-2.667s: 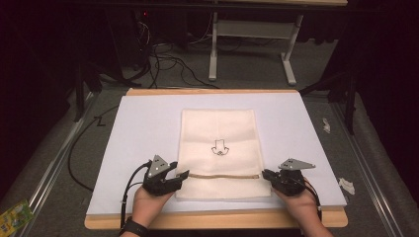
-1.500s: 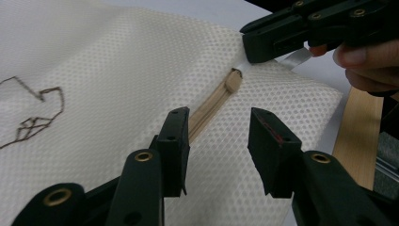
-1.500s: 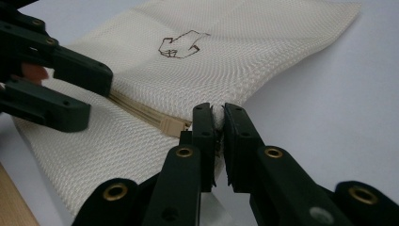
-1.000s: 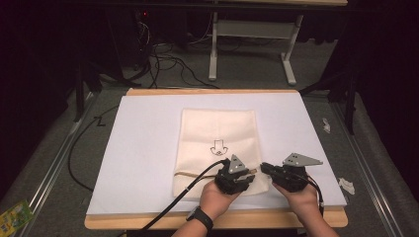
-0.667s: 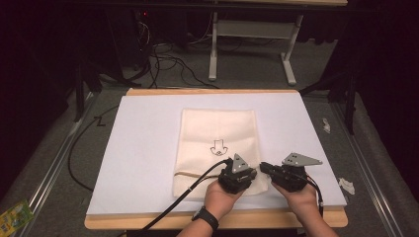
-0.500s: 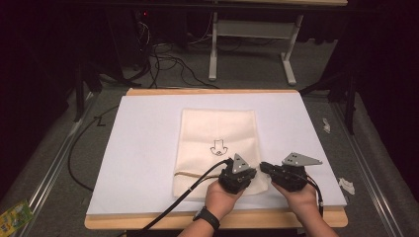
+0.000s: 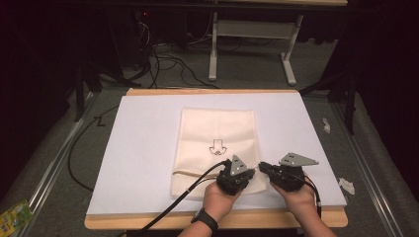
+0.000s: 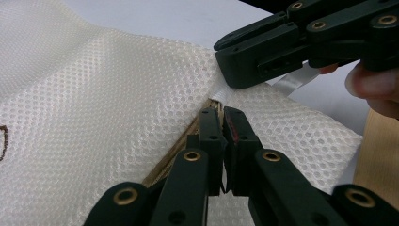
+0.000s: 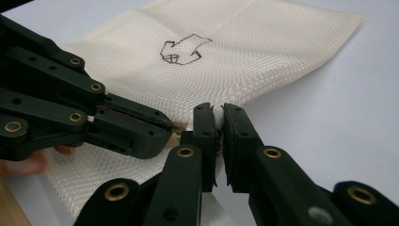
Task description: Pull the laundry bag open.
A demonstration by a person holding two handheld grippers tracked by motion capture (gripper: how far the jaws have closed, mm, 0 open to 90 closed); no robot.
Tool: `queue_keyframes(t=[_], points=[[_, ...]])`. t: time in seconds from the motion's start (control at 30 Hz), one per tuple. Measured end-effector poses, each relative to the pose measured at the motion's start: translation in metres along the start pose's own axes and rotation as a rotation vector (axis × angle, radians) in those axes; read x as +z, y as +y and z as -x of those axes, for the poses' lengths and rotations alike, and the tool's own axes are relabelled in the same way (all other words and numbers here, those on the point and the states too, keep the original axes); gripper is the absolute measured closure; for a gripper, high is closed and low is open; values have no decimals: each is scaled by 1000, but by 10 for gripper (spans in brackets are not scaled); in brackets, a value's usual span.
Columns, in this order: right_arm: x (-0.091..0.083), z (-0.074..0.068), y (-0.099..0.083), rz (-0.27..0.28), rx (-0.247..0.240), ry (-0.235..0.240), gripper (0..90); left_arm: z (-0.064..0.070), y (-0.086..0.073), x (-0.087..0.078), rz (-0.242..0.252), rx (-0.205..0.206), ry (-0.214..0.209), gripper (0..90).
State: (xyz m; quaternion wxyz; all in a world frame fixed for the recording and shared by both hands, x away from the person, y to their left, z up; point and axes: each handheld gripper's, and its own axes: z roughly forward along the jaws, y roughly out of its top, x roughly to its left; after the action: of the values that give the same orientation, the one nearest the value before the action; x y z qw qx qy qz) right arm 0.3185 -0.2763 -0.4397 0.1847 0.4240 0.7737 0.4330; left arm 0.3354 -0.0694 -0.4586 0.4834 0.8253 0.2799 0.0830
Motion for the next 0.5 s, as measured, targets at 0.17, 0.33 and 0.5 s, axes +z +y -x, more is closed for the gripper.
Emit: queue_keyframes(t=[0.17,0.33,0.5], points=[[1,1,0,-12,-3,-10,860,-3,-2,-2,2,-7,-6,872],[2,0,0,-8,-6,-9,859,-3,-2,-3,2,-8,-6,872],[1,0,0,-8,-1,-12,859,-3,-2,-3,4,-3,-3,872]])
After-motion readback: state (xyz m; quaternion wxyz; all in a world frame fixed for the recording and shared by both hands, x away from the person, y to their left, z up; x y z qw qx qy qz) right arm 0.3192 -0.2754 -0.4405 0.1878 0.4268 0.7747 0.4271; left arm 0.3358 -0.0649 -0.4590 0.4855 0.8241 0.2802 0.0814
